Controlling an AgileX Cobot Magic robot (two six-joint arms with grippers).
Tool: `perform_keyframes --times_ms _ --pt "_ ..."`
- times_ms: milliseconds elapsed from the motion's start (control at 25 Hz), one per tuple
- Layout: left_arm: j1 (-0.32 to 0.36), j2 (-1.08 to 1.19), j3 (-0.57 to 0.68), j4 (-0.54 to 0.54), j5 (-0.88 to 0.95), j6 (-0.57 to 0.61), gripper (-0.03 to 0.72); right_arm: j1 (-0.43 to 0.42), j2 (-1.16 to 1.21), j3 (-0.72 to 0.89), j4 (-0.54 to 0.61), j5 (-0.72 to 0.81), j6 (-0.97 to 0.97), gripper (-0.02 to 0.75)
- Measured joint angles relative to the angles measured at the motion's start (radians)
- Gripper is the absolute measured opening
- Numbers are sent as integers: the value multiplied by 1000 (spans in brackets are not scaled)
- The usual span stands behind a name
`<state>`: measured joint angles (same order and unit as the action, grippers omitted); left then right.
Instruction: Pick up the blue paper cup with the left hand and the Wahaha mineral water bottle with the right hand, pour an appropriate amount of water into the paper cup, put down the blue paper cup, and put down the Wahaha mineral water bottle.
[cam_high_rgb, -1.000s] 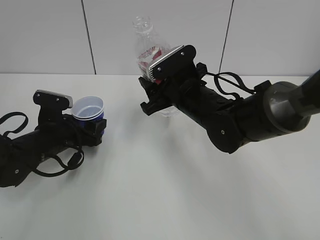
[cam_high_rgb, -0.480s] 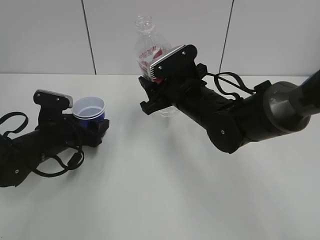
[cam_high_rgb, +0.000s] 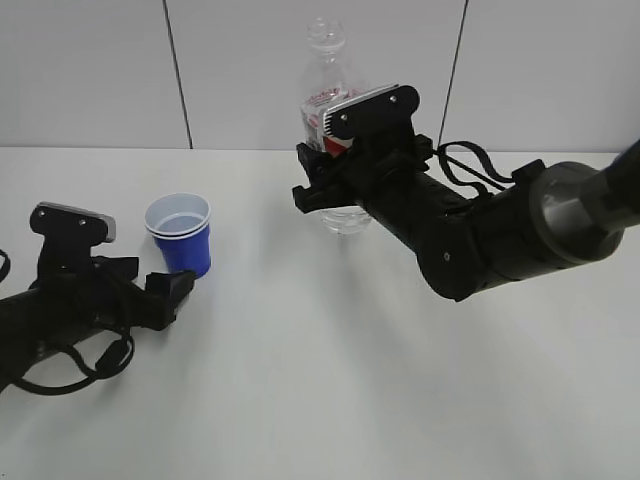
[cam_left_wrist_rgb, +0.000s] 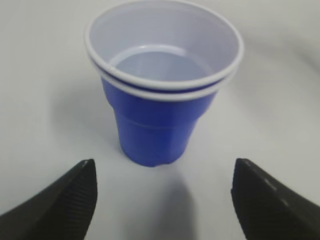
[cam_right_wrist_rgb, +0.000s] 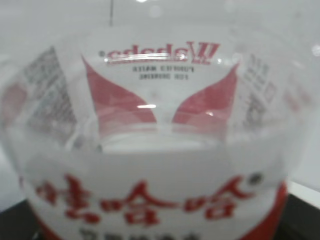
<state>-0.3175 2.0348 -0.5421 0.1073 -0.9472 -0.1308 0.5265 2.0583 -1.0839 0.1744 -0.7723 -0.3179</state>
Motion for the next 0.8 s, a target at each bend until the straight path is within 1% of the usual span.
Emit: perform_keyframes --times_ms 160,280,440,680,800 --pt "-33 -123 95 -8 34 0 638 -48 56 0 13 -7 67 495" --pt "-71 -243 133 -37 93 1 634 -85 95 0 17 -7 105 495" --pt "-101 -379 140 -46 184 1 625 -107 132 0 21 -42 121 495" --pt "-105 -532 142 -48 312 2 614 -107 164 0 17 -98 123 495" --pt "-105 -565 144 -48 326 2 608 -107 167 0 17 -103 123 541"
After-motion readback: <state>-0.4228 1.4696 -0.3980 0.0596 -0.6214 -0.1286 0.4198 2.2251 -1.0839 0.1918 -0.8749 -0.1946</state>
